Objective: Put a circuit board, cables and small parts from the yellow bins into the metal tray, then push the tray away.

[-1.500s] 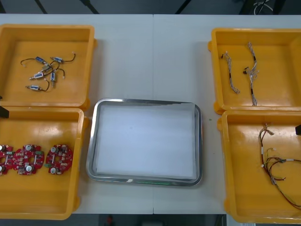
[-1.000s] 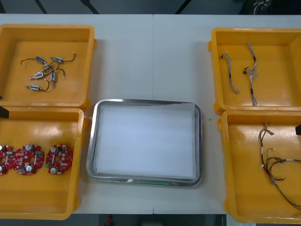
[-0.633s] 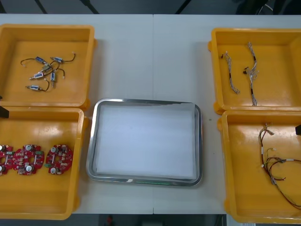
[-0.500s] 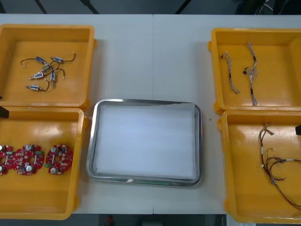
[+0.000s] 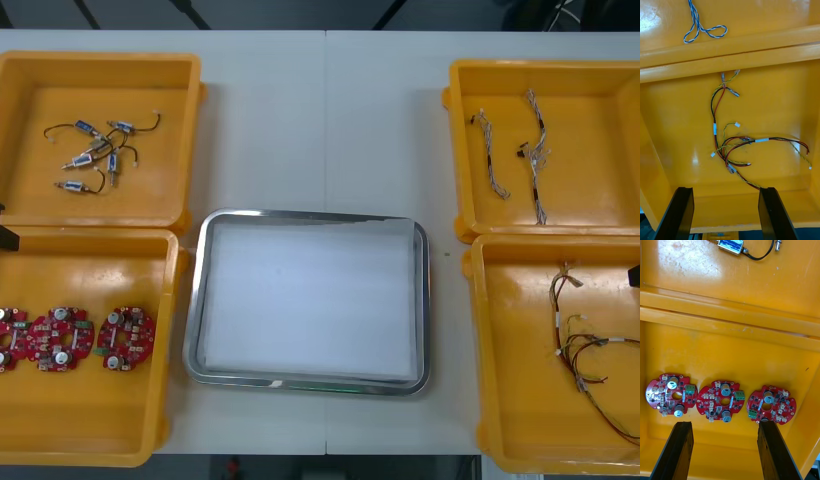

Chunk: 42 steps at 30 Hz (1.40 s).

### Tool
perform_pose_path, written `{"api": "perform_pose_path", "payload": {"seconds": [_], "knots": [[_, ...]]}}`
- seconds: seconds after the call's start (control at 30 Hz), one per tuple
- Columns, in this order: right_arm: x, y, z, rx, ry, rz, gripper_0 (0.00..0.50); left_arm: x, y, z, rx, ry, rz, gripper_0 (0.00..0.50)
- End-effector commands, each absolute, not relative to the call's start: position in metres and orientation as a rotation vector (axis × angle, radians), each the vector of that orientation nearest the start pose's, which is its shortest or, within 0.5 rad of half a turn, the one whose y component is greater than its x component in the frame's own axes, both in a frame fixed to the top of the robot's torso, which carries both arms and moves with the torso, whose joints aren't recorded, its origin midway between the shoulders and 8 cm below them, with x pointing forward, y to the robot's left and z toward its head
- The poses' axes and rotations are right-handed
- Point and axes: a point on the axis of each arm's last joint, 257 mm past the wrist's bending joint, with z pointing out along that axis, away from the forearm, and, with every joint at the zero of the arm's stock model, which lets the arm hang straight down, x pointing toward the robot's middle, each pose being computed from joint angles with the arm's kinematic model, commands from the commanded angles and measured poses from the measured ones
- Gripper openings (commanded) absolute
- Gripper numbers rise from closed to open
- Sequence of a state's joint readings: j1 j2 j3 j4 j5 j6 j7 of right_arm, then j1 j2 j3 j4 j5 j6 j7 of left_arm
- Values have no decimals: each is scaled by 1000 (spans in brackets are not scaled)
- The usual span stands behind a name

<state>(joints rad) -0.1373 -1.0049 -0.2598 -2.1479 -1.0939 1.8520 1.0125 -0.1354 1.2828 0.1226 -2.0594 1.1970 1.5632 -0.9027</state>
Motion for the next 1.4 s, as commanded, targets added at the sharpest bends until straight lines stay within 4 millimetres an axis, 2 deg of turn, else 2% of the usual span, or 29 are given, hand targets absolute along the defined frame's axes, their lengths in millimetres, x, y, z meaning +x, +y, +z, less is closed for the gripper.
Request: {"api": "perform_pose_path", "payload": {"seconds": [0.03, 1.4], "knots": [[354, -389, -144, 194, 2742, -3, 500, 381, 415, -128, -155, 2701, 92, 500], [354, -389, -144, 194, 2742, -3, 500, 381, 415, -128, -155, 2701, 92, 500]]}}
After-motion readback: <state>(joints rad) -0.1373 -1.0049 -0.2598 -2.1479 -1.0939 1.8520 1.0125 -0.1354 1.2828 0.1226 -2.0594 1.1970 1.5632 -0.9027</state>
